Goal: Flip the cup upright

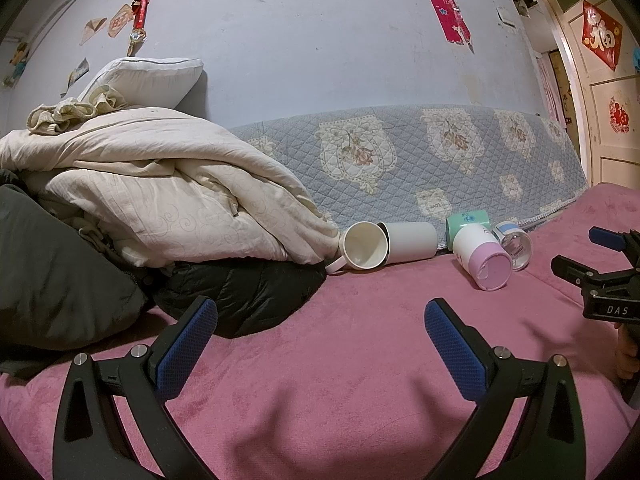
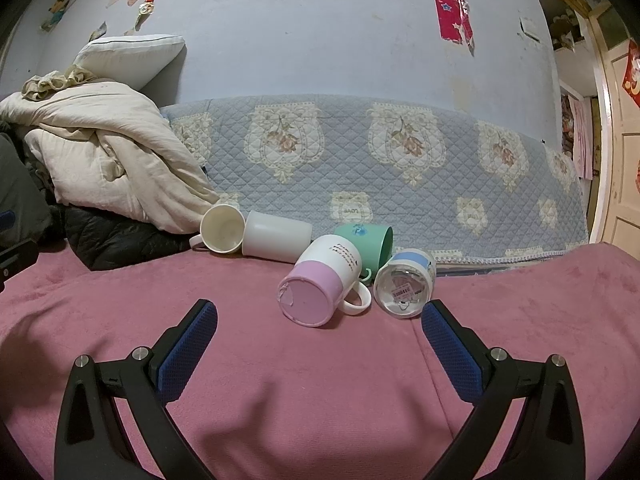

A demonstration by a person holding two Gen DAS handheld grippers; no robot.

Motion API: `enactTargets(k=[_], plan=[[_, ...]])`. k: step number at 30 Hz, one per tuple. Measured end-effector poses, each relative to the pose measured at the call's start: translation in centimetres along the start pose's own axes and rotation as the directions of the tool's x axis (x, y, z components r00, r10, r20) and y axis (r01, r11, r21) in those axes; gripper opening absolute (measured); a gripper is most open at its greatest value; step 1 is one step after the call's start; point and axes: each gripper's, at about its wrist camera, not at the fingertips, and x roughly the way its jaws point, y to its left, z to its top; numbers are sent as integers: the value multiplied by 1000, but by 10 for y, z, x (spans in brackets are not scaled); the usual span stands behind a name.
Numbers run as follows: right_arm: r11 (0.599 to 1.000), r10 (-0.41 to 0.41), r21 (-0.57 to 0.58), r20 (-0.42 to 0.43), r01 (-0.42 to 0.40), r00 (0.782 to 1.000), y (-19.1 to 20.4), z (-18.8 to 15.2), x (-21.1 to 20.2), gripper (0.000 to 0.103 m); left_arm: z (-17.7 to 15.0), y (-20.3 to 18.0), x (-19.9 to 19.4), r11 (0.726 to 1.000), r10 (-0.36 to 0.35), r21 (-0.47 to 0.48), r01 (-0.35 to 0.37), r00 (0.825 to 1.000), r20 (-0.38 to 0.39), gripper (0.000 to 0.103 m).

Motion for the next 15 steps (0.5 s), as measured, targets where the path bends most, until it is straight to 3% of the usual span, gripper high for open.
enactTargets(k=[15], plan=[[1000,1,8,-10,-1,1000,-3,-1,2,103,0,0,0,1000,0,1,0,1000,-1,103]])
